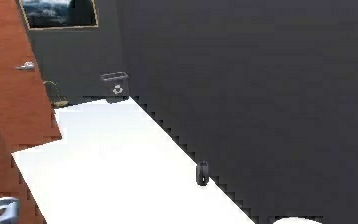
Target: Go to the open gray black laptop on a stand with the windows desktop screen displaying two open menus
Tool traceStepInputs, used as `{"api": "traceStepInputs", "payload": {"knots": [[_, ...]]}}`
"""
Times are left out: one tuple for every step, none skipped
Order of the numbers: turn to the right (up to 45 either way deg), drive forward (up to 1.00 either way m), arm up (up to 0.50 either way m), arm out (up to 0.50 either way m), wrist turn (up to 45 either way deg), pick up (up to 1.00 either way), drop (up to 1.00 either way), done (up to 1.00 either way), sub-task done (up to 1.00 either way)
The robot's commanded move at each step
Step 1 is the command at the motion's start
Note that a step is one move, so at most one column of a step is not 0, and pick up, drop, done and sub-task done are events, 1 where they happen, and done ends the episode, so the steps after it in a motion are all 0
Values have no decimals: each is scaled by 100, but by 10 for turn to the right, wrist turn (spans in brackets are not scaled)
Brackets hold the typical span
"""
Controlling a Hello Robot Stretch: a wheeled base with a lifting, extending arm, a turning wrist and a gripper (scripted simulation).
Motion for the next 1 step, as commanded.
{"api": "traceStepInputs", "payload": {"knots": [[0,50,0,0,0,0,0,0,0]]}}
